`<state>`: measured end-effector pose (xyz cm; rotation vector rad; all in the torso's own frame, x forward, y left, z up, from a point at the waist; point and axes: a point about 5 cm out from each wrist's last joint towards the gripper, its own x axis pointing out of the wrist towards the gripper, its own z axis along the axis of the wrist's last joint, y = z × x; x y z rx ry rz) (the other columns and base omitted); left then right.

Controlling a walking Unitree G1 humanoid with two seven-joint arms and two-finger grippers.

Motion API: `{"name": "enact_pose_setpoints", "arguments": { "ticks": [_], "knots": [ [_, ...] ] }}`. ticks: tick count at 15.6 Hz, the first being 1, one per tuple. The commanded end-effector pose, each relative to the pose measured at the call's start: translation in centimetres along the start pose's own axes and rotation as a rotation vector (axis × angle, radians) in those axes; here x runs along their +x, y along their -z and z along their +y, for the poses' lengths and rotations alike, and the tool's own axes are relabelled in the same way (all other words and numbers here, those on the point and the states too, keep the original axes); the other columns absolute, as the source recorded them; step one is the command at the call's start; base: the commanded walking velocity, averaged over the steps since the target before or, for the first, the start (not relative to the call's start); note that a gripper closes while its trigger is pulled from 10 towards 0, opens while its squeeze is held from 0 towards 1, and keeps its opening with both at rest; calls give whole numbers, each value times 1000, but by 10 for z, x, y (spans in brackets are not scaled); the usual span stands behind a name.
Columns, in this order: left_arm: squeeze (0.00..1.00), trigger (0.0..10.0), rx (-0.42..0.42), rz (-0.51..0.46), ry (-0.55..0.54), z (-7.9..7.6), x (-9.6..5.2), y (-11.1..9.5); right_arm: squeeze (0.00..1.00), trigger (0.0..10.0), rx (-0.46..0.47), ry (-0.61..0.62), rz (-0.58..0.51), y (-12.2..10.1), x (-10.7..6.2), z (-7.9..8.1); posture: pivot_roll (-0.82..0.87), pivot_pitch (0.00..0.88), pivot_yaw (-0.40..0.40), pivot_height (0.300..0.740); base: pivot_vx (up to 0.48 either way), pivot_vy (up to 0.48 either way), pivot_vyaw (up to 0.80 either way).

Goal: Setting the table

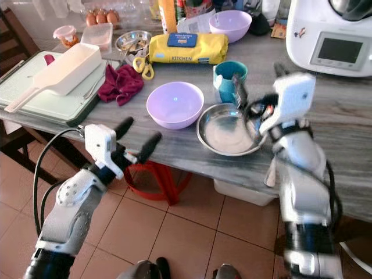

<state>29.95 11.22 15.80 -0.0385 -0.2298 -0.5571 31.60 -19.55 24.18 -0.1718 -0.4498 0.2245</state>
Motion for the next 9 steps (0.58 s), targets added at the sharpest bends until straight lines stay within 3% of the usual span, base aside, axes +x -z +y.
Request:
{"name": "enact_pose_setpoints", "arguments": {
  "ticks": [1,7,9],
  "knots": [
    [0,10000,40,20,-61,7,-1,4,1000,10000,1,2,-11,-9,-2,6,-193,93,112,740,0,0,0],
    [0,10000,145,21,-307,32,2,3,1000,10000,23,77,43,-9,-23,20,-198,82,121,740,0,0,0],
    [0,10000,158,17,-344,38,1,2,1000,10000,32,85,59,-9,-27,27,-193,84,125,740,0,0,0]
  ]
}}
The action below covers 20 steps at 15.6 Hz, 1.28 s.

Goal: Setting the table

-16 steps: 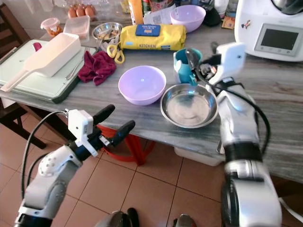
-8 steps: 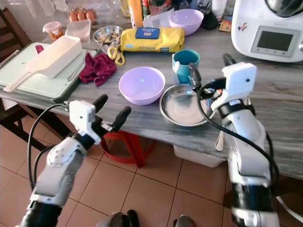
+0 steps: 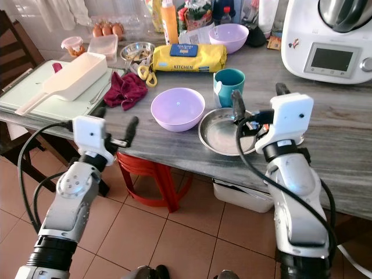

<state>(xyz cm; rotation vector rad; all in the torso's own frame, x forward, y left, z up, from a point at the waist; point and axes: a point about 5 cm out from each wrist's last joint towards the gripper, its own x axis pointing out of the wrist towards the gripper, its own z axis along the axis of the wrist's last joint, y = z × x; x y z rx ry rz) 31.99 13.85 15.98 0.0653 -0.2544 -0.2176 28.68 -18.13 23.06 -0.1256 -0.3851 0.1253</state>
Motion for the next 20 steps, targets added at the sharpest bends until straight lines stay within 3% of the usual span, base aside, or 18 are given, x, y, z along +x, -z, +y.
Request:
{"name": "enact_pose_setpoints", "arguments": {
  "ticks": [1,5,20],
  "knots": [
    [0,10000,13,15,-19,5,-1,4,1000,10000,-4,-19,-9,-5,-1,7,-192,84,126,740,0,0,0],
    [0,10000,21,21,-27,4,0,5,1000,10000,-15,-30,-2,-6,-2,14,-187,86,132,740,0,0,769],
    [0,10000,21,21,-27,4,0,5,1000,10000,-15,-30,-2,-6,-2,14,-187,86,132,740,0,0,800]
  ]
}}
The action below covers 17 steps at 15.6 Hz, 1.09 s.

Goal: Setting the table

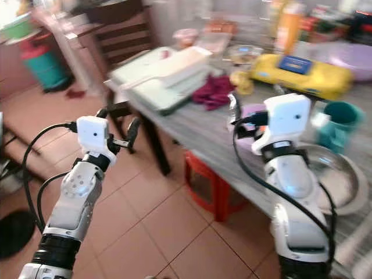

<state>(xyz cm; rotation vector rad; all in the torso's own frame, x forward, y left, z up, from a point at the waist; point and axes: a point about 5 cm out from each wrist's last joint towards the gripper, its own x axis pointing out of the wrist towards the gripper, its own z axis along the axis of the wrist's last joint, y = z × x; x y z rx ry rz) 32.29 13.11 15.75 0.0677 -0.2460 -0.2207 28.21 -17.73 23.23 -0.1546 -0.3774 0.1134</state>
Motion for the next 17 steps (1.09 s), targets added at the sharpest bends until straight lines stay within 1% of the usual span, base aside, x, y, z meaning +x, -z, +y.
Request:
{"name": "enact_pose_setpoints", "arguments": {
  "ticks": [1,2,3,4,8,10,13,15,16,17],
  "knots": [
    [0,10000,20,13,-30,11,-4,2,1000,10000,15,-36,-12,-3,1,10,-187,86,132,740,0,0,800],
    [0,10000,26,17,-40,12,-3,3,871,10000,14,-35,-8,-3,1,10,-184,86,134,740,0,0,800],
    [0,10000,176,33,-321,49,-6,6,0,10000,41,-135,-9,-4,5,26,-177,85,122,740,0,0,800],
    [0,10000,199,32,-357,54,-7,5,0,10000,48,-160,-11,-5,6,30,-173,86,118,740,0,0,800],
    [0,10000,207,38,-391,57,-8,7,0,10000,57,-188,-5,-4,8,35,-173,85,110,740,0,0,797],
    [0,10000,209,40,-416,55,-8,10,0,10000,60,-199,3,-2,8,36,-174,83,101,740,0,0,791],
    [0,10000,230,43,-455,52,-9,11,0,10000,72,-215,21,2,9,37,-174,76,75,740,0,0,508],
    [0,10000,229,49,-476,51,-10,14,0,10000,76,-221,24,3,12,37,-174,68,45,740,0,0,447],
    [0,10000,208,53,-471,47,-11,16,0,10000,111,-207,39,7,14,35,-168,62,28,740,0,0,0],
    [0,10000,178,85,-466,43,-12,23,0,10000,136,-190,68,17,15,32,-163,59,21,740,0,0,0]
  ]
}}
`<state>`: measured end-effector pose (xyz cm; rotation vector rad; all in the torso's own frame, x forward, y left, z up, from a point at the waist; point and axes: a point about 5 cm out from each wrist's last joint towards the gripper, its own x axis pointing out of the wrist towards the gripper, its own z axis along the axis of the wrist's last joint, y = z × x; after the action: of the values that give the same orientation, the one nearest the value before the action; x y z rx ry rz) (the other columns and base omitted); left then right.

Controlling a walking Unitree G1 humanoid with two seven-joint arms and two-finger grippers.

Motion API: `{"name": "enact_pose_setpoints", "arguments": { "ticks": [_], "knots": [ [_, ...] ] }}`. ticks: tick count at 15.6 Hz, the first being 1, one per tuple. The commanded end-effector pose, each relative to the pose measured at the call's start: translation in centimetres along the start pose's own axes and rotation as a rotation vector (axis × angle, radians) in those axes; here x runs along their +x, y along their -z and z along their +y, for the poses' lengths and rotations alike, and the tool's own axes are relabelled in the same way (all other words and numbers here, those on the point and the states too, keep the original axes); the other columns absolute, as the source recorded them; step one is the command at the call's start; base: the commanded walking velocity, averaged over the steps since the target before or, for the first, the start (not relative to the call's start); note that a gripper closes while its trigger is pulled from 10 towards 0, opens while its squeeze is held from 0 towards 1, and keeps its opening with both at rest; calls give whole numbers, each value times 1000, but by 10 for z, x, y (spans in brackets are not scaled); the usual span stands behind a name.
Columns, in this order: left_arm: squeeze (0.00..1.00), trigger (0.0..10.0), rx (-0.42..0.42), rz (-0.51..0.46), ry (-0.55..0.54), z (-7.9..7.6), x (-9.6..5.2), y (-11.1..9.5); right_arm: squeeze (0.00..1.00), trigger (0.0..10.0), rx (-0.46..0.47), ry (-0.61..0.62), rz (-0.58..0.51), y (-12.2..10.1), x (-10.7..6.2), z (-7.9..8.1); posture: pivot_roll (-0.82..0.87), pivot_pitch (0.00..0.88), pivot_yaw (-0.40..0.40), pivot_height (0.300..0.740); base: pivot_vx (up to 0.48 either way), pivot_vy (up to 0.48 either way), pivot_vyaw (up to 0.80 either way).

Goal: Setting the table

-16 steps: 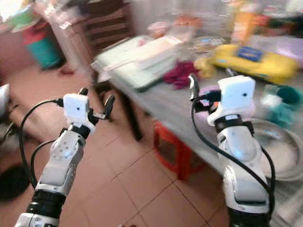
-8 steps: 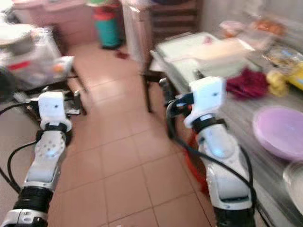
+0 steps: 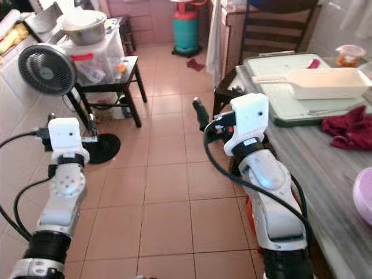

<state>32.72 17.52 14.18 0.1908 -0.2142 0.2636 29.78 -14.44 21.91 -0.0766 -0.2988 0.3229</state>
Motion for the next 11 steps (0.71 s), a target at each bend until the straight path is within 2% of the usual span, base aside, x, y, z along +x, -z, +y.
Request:
{"name": "enact_pose_setpoints", "arguments": {
  "ticks": [1,3,4,5,8,10,11],
  "knots": [
    [0,10000,-4,61,20,-3,-4,12,0,10000,44,25,39,14,-1,-5,-159,58,19,740,0,0,0],
    [0,10000,-11,92,31,-5,-7,20,0,10000,60,56,91,34,-5,-10,-155,52,16,740,0,0,0],
    [0,10000,17,153,43,-7,-11,35,0,10000,94,90,170,58,-10,-14,-150,46,13,740,0,0,0],
    [0,10000,20,200,61,-7,-13,44,0,10000,121,115,199,69,-12,-17,-149,43,13,740,0,0,0],
    [0,10000,-34,393,86,-7,-24,78,0,10000,124,107,322,110,-21,-16,-147,33,21,740,0,0,0],
    [0,10000,8,561,161,-7,-38,108,0,10000,156,141,466,150,-37,-20,-137,28,37,740,0,0,0],
    [0,10000,28,601,189,-5,-43,115,0,10000,168,166,538,166,-47,-22,-139,26,41,740,0,0,0]
  ]
}}
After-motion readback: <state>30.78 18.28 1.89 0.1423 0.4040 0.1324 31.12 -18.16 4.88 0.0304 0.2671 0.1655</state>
